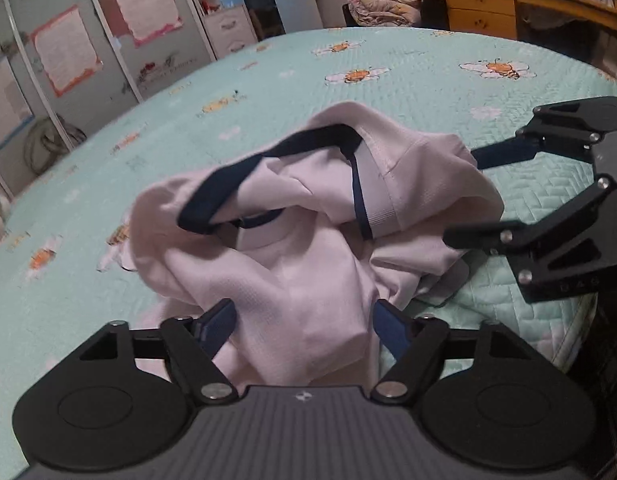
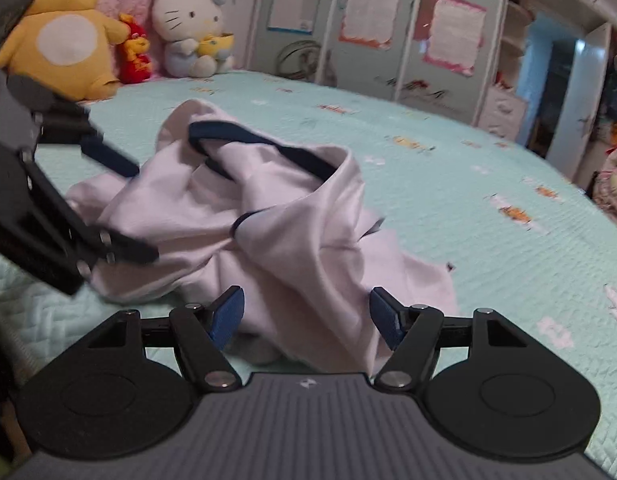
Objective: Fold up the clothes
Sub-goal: 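Lower the white shirt onto the bed and open both grippers, then grasp the white shirt edge with the left gripper while the right gripper grasps another edge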
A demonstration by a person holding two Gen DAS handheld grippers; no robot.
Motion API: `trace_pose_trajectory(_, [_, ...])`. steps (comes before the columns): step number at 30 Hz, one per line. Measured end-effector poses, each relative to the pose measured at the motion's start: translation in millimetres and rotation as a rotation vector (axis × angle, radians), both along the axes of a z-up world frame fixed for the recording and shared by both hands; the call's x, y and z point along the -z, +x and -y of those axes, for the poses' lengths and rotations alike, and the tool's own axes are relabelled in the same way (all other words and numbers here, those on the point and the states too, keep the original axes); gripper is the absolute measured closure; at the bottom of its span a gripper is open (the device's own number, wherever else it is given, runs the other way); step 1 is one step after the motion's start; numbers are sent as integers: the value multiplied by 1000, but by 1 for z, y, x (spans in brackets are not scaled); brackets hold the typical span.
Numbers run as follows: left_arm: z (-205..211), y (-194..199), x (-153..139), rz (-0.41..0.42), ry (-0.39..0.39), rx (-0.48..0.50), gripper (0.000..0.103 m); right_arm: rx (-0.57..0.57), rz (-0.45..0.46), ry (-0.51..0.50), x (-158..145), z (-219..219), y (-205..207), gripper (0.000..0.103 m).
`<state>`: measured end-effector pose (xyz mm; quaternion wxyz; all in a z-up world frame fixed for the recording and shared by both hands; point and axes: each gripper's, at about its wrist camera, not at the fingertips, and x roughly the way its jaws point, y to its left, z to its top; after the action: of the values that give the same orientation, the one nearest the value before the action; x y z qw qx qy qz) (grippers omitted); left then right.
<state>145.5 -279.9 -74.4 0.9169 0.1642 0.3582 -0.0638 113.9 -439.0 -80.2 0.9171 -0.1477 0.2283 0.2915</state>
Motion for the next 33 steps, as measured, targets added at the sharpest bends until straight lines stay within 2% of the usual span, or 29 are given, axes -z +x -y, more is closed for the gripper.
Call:
trace_pose_trajectory(1, [-2,1,3,-11,-4,1,43,16,-7,13,-1,3,5,34])
trace_pose_trajectory(3, [-8,7,7,-43,-21,-7,78,46,-36,34,-1,8,17,36])
trace_pose_trajectory(4, [-12,9,8,-61,-36,-24,88,60,-58,42,1,10,24,39])
trace_pose_trajectory(5, [-17,9,5,-57,-61,-43,97,70,-75,52,2,12,29,53])
trace_pose_trajectory(6, [-23,7,0,-47,-89,-62,97,79,-89,62,3,14,33,74])
trace_pose_trajectory(8, [-35,2,-13,-10,-141,-91,98,101,-118,112,0,23,40,94])
trace_pose_trajectory(12, [-56,-16,-60,132,-208,-116,98,129,-155,300,-22,47,48,101])
trace_pose_trajectory(18, [-93,-41,-122,314,-265,-207,98,196,-210,558,-58,86,76,101])
trace_pose_trajectory(21, [-108,-48,-123,320,-247,-264,98,220,-242,645,-62,102,84,102])
trace_pose_trajectory(23, [-117,-54,-115,293,-248,-285,98,254,-243,614,-58,106,83,102])
trace_pose_trajectory(26, [-123,-62,-99,233,-263,-278,98,266,-335,540,-36,107,84,102])
trace_pose_trajectory(28, [-124,-65,-90,206,-263,-276,98,260,-360,487,-22,103,80,101])
trace_pose_trajectory(31, [-125,-70,-78,165,-263,-274,98,179,-313,425,-23,86,69,94])
trace_pose_trajectory(32, [-125,-72,-74,151,-263,-273,98,139,-290,403,-26,76,65,79])
trace_pose_trajectory(33, [-126,-74,-69,138,-263,-272,98,96,-266,379,-30,65,60,57])
